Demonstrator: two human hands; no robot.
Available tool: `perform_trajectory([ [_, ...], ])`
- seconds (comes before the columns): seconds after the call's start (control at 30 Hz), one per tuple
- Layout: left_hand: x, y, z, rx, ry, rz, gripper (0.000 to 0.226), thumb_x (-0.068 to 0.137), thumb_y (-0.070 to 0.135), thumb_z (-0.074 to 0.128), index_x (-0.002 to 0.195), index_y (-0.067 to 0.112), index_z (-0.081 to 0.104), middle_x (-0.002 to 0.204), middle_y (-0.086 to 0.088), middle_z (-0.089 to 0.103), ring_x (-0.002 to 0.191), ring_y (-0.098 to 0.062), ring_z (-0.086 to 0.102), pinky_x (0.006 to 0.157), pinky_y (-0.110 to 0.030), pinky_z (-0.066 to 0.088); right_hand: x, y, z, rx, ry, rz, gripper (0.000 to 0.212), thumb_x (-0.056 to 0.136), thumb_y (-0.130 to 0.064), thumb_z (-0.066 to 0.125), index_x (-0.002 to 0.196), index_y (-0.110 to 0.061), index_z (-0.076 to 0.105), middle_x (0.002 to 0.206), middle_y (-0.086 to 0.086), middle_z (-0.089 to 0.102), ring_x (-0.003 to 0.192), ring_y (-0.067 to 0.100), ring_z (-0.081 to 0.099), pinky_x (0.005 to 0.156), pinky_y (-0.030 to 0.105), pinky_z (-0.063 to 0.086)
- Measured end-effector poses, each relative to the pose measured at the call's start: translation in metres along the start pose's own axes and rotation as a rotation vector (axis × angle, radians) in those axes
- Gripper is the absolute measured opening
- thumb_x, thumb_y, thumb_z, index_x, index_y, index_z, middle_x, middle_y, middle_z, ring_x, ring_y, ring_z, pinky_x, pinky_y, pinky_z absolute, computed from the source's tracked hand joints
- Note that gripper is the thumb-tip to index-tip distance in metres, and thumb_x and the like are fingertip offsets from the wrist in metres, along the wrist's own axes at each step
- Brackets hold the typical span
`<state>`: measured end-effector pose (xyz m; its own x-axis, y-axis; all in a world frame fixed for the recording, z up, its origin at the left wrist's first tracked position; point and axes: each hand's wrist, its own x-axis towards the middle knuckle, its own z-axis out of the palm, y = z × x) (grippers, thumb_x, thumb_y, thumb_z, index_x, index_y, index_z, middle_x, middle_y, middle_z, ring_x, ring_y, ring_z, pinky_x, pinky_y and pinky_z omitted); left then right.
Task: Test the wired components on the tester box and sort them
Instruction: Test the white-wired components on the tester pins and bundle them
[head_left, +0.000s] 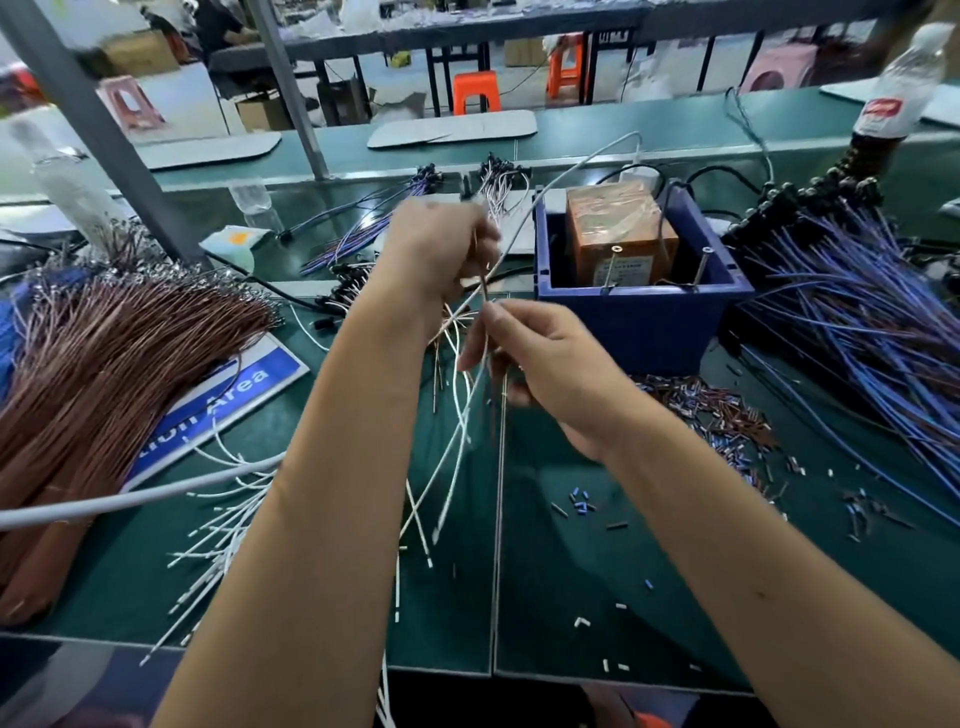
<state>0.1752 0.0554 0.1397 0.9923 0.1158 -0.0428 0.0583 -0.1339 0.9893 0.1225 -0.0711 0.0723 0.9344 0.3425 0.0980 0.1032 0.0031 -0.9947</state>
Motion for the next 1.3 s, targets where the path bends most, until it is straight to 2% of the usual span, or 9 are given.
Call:
perform_trajectory([
  [0.13, -0.016, 0.022, 0.005, -0.767, -0.060, 0.075, 0.034, 0.108, 0.026, 0.047, 0.078, 0.014, 0.056, 0.056, 0.004, 0.053, 0.060, -0.014, 0.051, 0.061, -0.026, 0.043, -0.007, -0.035, -0.029, 0.063, -0.006, -0.107, 0.030, 0.110, -0.017, 0.048, 0.089, -0.012, 0.069, 0.065, 0.001, 0.064, 0.062, 0.015, 0.057, 0.061, 0.025, 0.044],
  [0.27, -0.028, 0.033, 0.016, -1.182, -0.262, 0.172, 0.037, 0.109, 0.024, 0.040, 0.074, 0.013, 0.049, 0.055, 0.003, 0.039, 0.051, -0.013, 0.038, 0.055, -0.026, 0.034, -0.018, -0.066, -0.077, -0.296, 0.163, -0.307, 0.020, 0.103, -0.020, 0.064, 0.094, -0.008, 0.076, 0.059, -0.003, 0.066, 0.047, 0.010, 0.052, 0.048, 0.018, 0.043],
  [0.37, -0.035, 0.017, 0.041, -0.865, -0.121, 0.372, 0.034, 0.105, 0.020, 0.050, 0.071, 0.018, 0.046, 0.054, 0.006, 0.035, 0.048, -0.012, 0.028, 0.049, -0.027, 0.028, -0.024, -0.071, -0.114, -0.733, 0.308, -0.436, 0.017, 0.096, -0.029, 0.075, 0.088, -0.014, 0.078, 0.063, -0.010, 0.070, 0.050, 0.003, 0.062, 0.054, 0.016, 0.048],
  [0.47, -0.042, -0.018, 0.071, -0.237, 0.080, 0.684, 0.026, 0.095, 0.012, 0.065, 0.073, 0.017, 0.051, 0.060, 0.005, 0.043, 0.052, -0.012, 0.038, 0.050, -0.030, 0.033, -0.029, -0.055, -0.137, -0.971, 0.425, -0.463, 0.024, 0.088, -0.038, 0.081, 0.086, -0.014, 0.080, 0.072, -0.006, 0.073, 0.063, 0.008, 0.069, 0.067, 0.032, 0.058],
  [0.53, -0.045, -0.043, 0.090, 0.237, 0.038, 0.908, 0.014, 0.087, 0.002, 0.069, 0.082, 0.008, 0.058, 0.073, 0.004, 0.050, 0.062, -0.013, 0.046, 0.056, -0.029, 0.039, -0.034, -0.033, -0.144, -1.047, 0.436, -0.431, 0.030, 0.088, -0.046, 0.079, 0.088, -0.016, 0.081, 0.078, 0.001, 0.076, 0.071, 0.021, 0.071, 0.070, 0.042, 0.057],
  [0.63, -0.047, -0.075, 0.104, 0.611, -0.054, 0.934, 0.029, 0.079, -0.004, 0.066, 0.105, 0.007, 0.064, 0.103, -0.004, 0.057, 0.083, -0.028, 0.059, 0.067, -0.044, 0.053, -0.040, 0.002, -0.147, -1.123, 0.425, -0.459, 0.035, 0.093, -0.050, 0.072, 0.092, -0.016, 0.080, 0.085, 0.005, 0.078, 0.079, 0.030, 0.072, 0.069, 0.045, 0.054],
  [0.77, -0.043, -0.097, 0.108, 0.649, -0.066, 0.934, 0.039, 0.074, -0.007, 0.067, 0.109, 0.011, 0.067, 0.103, -0.002, 0.069, 0.090, -0.032, 0.066, 0.071, -0.045, 0.054, -0.043, 0.032, -0.147, -1.081, 0.448, -0.564, 0.025, 0.095, -0.040, 0.073, 0.093, -0.016, 0.079, 0.086, 0.001, 0.077, 0.080, 0.025, 0.072, 0.069, 0.045, 0.054],
  [1.0, -0.029, -0.122, 0.098, 0.565, -0.103, 0.768, 0.010, 0.084, 0.009, 0.081, 0.094, 0.010, 0.079, 0.083, -0.002, 0.078, 0.077, -0.024, 0.073, 0.073, -0.040, 0.057, -0.046, 0.055, -0.149, -0.849, 0.380, -0.444, 0.012, 0.093, -0.026, 0.079, 0.093, -0.014, 0.081, 0.081, -0.006, 0.077, 0.074, 0.008, 0.072, 0.070, 0.038, 0.057],
  [1.3, -0.027, -0.127, 0.094, 0.414, -0.213, 0.606, 0.009, 0.090, 0.016, 0.073, 0.082, 0.019, 0.075, 0.061, 0.010, 0.064, 0.055, -0.004, 0.056, 0.059, -0.020, 0.045, -0.050, 0.052, -0.157, -0.768, 0.380, -0.337, 0.017, 0.092, -0.027, 0.078, 0.079, -0.016, 0.075, 0.065, -0.013, 0.068, 0.059, 0.004, 0.062, 0.063, 0.026, 0.050],
])
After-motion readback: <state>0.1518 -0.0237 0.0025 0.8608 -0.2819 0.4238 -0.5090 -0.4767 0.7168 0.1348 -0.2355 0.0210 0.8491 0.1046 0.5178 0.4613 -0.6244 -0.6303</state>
